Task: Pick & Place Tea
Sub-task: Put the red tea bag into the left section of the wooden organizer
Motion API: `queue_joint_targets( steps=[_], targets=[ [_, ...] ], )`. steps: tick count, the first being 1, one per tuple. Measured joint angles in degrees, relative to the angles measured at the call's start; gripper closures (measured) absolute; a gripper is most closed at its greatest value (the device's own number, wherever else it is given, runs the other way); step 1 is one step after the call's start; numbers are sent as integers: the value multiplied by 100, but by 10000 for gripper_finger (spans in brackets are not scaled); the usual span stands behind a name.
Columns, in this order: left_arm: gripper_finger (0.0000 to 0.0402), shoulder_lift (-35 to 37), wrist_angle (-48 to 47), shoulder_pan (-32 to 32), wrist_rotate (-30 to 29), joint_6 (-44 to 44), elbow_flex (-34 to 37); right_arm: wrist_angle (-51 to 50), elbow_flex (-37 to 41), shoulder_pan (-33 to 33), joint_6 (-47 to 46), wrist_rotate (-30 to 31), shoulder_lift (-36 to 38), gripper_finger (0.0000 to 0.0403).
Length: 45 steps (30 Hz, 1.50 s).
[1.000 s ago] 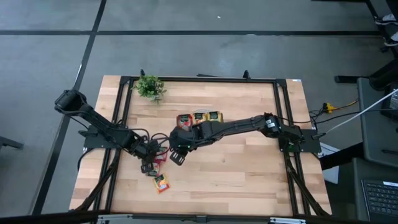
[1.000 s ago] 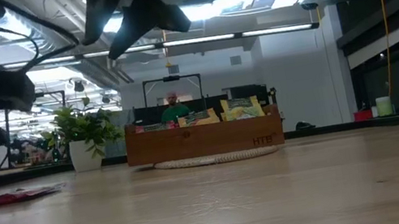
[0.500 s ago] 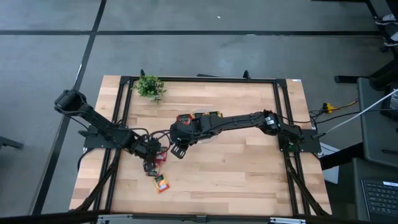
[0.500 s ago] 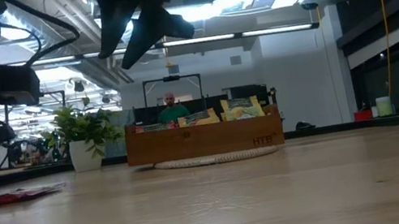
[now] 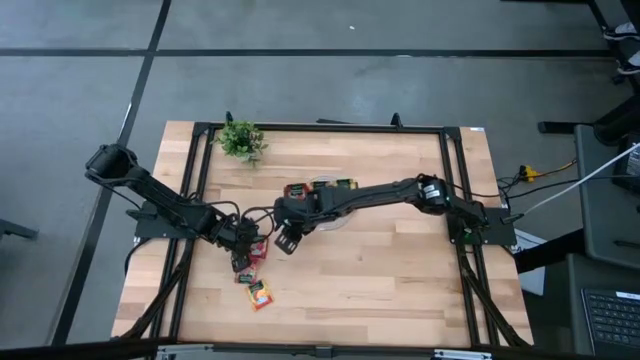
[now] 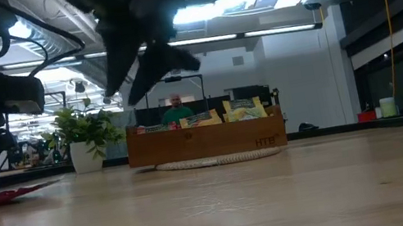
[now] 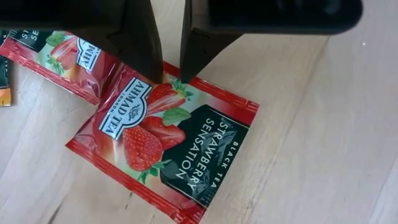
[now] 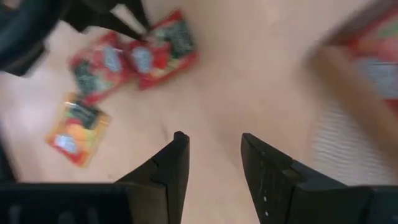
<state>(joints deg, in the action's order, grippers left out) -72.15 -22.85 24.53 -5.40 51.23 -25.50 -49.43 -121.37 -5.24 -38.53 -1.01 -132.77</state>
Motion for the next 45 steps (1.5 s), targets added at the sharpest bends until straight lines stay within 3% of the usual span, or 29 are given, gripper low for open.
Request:
queue_joint_targets(
  steps=[6, 13, 18, 32, 45],
  targets=[
    [355, -5, -4, 0, 3, 50, 4, 2520, 1285, 138, -558, -889, -2, 256],
    [355, -8, -2, 0, 18, 156, 4, 5021, 2427, 230, -1455, -938, 5, 256],
    [356, -10, -2, 2, 23, 161, 7, 6030, 3029, 243, -2023, -826, 7, 256],
    [357, -12, 24, 4, 36, 159, 11, 6147, 3185, 129, -2437, -128, 9, 184],
    [357, -17, 40, 4, 26, 101, 13, 6389, 3170, 64, -2752, -57, -233, 180]
  ],
)
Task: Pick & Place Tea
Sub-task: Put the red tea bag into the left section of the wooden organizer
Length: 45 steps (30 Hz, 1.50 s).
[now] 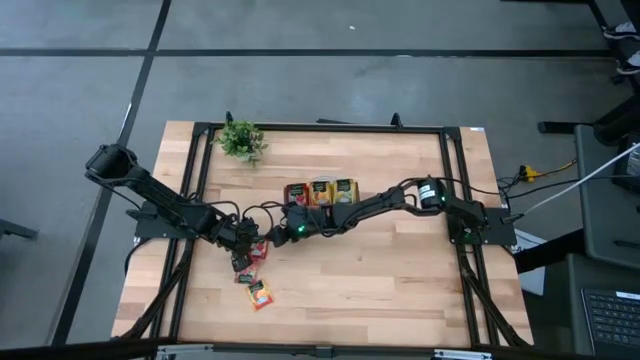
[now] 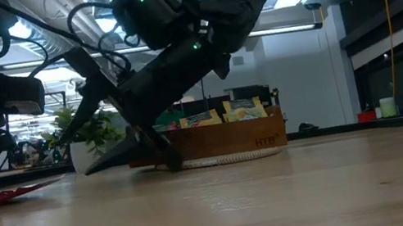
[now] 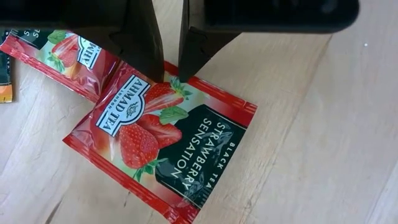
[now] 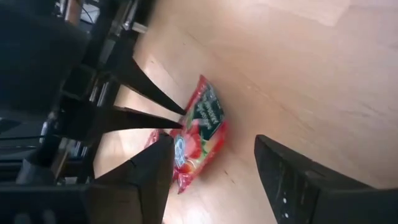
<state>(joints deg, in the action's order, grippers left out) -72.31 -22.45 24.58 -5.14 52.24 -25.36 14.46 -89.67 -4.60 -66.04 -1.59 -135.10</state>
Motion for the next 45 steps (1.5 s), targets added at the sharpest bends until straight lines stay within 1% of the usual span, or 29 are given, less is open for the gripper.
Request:
queue_joint_targets(
  steps=[3, 20, 24, 29, 31, 37, 45],
  targets=[
    [357, 0, 3, 0, -2, -3, 0, 161, -4, -20, -98, 15, -32, 184],
    [357, -7, 259, 2, -116, -46, 9, 123, -4, -81, -73, 26, -45, 226],
    [357, -7, 257, 2, -132, -45, 9, -327, -223, -141, -117, 126, -68, 232],
    [357, -6, 253, 2, -138, -46, 9, -1534, -806, -180, -6, 366, -100, 231],
    [357, -4, 253, 2, -142, -45, 7, -1788, -999, -174, 33, 477, -89, 227],
    [357, -4, 246, 2, -154, -52, 7, -1808, -1030, -162, -121, 464, -80, 213],
    [357, 0, 248, 2, -167, -52, 2, -1768, -1037, -168, -267, 346, -181, 219]
  ],
)
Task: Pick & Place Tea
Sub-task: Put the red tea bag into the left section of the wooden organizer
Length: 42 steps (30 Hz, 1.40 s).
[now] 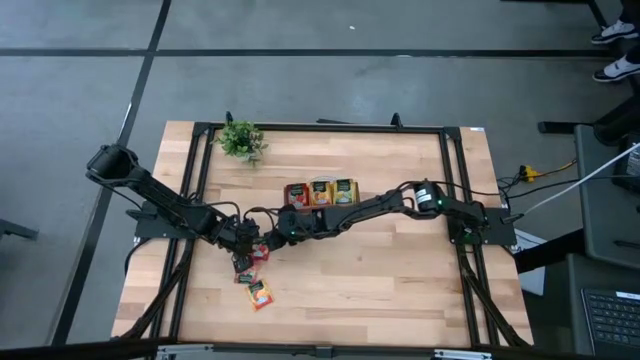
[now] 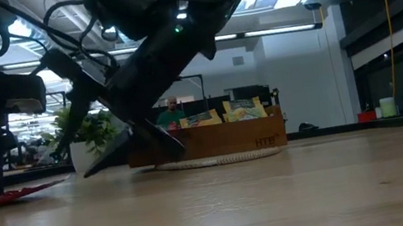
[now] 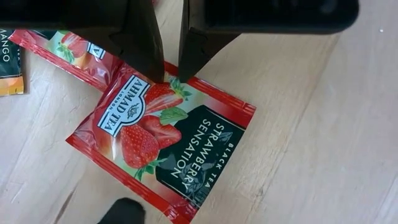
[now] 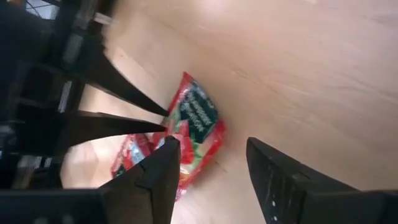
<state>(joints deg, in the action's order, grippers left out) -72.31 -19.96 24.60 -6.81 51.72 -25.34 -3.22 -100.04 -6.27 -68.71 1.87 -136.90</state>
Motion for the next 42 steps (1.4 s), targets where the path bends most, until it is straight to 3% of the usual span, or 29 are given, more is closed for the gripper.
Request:
queue_joint_targets(
  steps=[24, 28, 34, 42],
  targets=[
    [357, -9, 267, -220, -49, -320, 4, 345, -21, -2, -186, -179, -238, 224],
    [357, -7, 271, -385, 75, -472, 4, 338, -18, -1, -174, -195, -242, 263],
    [357, -7, 269, -490, 114, -560, 4, 328, -16, -7, -16, -258, -248, 388],
    [357, 71, 265, -486, 392, -556, -1, 314, -7, -10, 178, -333, -232, 399]
  ],
)
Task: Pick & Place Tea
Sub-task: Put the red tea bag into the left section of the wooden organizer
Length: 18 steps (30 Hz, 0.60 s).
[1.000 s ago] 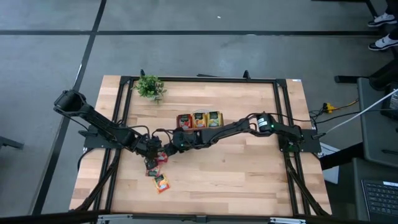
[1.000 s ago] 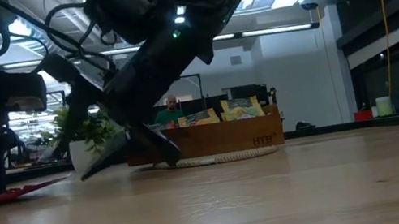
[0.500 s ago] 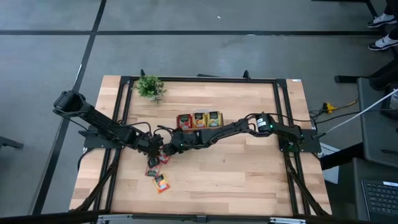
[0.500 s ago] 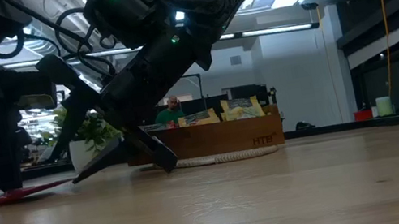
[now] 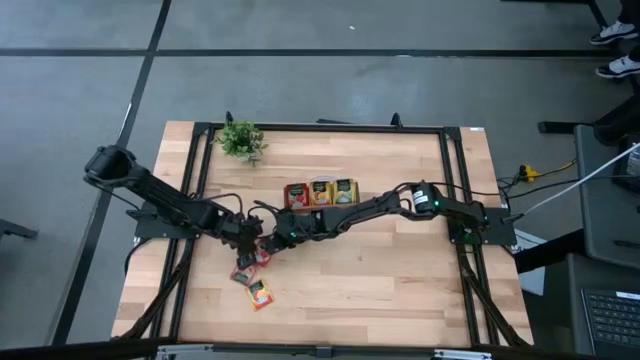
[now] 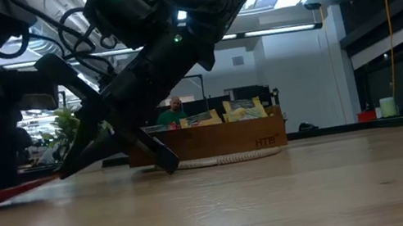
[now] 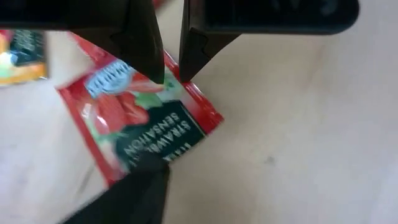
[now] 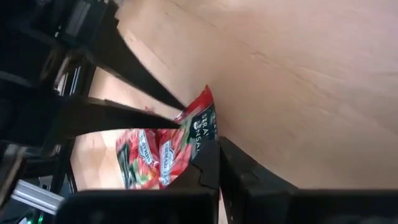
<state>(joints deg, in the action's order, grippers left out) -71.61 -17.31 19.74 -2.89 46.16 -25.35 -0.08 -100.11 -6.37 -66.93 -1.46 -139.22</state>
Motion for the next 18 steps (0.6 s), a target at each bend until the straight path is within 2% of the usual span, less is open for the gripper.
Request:
queue_joint_targets(
  steps=[6, 10, 13, 18],
  targets=[
    [357, 529, -17, 3, 297, 115, -3, -81, -79, 4, 438, -123, 46, 400],
    [357, 1136, -95, -1, 249, 242, -7, -481, -482, 9, 914, -257, 123, 401],
    [357, 1643, -125, -1, 269, 264, -8, -1280, -1013, 9, 1448, -460, 134, 401],
    [357, 2447, -178, -1, 265, 256, -10, -2949, -1958, 11, 2400, -428, 145, 401]
  ],
)
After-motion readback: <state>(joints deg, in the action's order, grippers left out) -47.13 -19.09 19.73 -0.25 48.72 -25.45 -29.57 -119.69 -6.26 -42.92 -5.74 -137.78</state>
